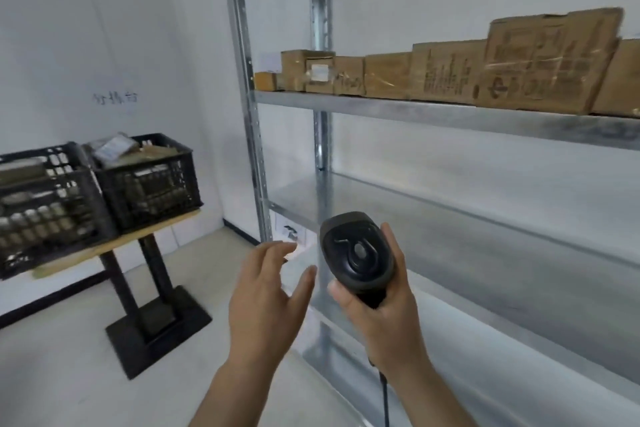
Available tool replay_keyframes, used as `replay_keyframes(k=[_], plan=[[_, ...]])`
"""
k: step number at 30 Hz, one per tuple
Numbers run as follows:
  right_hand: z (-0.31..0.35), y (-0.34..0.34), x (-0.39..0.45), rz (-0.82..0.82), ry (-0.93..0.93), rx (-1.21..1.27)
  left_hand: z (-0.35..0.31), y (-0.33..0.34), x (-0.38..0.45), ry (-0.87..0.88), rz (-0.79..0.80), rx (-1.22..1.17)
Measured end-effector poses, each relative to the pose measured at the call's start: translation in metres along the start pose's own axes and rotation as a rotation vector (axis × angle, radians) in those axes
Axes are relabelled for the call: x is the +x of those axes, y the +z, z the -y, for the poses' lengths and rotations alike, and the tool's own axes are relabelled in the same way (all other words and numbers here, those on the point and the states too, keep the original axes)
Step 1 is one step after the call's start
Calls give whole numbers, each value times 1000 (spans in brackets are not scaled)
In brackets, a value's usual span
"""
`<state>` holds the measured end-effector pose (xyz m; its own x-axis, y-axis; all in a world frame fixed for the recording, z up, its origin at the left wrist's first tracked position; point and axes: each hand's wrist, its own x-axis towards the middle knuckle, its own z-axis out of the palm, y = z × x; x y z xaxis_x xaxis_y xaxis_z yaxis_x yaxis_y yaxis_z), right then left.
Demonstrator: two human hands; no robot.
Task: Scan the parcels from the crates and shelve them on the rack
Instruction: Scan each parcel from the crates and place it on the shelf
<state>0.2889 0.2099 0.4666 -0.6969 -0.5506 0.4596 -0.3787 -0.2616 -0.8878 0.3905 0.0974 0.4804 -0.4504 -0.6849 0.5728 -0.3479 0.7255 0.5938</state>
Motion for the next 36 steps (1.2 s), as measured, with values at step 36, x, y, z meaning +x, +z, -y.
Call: replay_keyframes(k=[36], plan=[[-131, 436, 274, 525, 32, 169, 388, -86, 279, -265, -191, 470]])
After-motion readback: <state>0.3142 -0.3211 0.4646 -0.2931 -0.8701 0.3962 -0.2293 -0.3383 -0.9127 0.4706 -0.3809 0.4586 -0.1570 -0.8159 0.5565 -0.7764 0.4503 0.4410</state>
